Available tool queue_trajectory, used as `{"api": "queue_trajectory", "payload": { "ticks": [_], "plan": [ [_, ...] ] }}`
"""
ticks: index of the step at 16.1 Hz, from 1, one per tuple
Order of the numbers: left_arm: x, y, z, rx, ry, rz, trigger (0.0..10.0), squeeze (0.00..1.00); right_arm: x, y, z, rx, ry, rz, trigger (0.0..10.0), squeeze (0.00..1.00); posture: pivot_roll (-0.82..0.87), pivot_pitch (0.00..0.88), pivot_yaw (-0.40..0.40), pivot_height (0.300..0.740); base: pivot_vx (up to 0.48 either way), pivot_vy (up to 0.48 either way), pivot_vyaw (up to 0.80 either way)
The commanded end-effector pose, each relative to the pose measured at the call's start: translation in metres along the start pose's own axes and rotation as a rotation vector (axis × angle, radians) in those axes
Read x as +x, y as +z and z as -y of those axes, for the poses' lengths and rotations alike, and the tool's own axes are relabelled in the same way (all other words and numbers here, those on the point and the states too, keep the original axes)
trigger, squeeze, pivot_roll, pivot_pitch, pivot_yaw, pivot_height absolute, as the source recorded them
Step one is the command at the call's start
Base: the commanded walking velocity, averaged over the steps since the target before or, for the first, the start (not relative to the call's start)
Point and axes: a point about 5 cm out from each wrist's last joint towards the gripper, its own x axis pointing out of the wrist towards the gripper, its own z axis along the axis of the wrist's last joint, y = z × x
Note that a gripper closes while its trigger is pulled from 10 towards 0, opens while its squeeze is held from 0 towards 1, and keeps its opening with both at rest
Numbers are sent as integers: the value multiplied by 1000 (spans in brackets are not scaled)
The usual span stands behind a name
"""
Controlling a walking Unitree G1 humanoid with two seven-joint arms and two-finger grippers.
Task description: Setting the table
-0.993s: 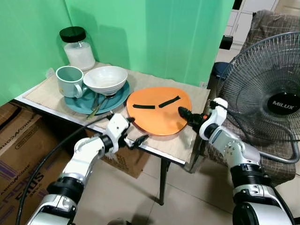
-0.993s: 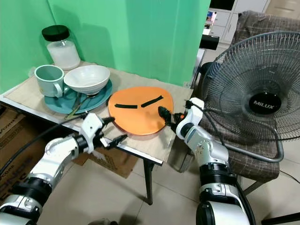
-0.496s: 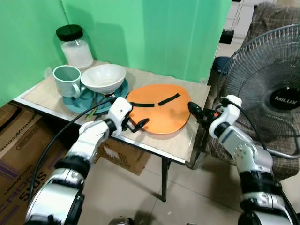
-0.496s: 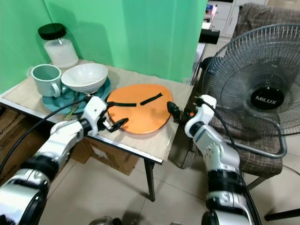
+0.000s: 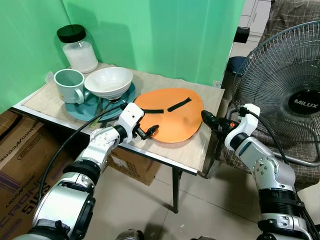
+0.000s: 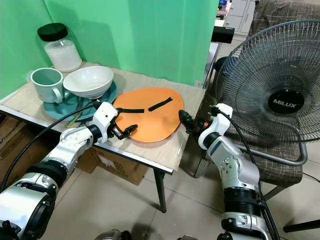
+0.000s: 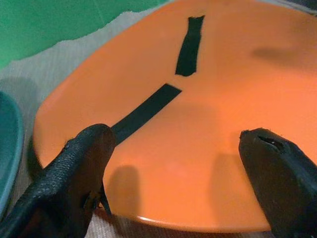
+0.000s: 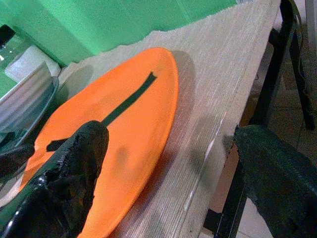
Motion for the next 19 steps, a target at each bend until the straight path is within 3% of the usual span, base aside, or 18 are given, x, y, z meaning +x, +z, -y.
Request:
{"api": "queue_trajectory", "payload": {
  "ticks": [1,8,14,16,17,18,19],
  "plan": [
    [-3,-15,9,2,-41,-60,10000,251,2,1,-3,3,0,-8,10000,0,-52,69,73,740,0,0,0],
    [-10,-39,50,29,-142,-22,10000,247,26,7,-28,-53,77,-16,10000,0,-43,56,49,740,0,0,0],
    [-13,-43,55,47,-150,-16,10000,251,35,0,-21,-89,14,-80,10000,0,-35,54,40,740,0,0,0],
    [-13,-43,55,55,-147,-13,10000,247,37,-4,-19,-43,23,-111,10000,0,-34,53,39,740,0,0,0],
    [-14,-42,54,57,-145,-12,10000,243,37,-6,-21,-9,70,-120,4314,0,-33,50,38,740,0,0,0],
    [-14,-42,54,58,-145,-12,10000,247,36,-7,-22,14,108,-123,0,0,-34,49,38,740,0,0,0],
    [-14,-42,53,61,-143,-11,10000,243,35,-7,-23,28,135,-122,0,0,-33,47,38,740,0,0,0]
  ]
}}
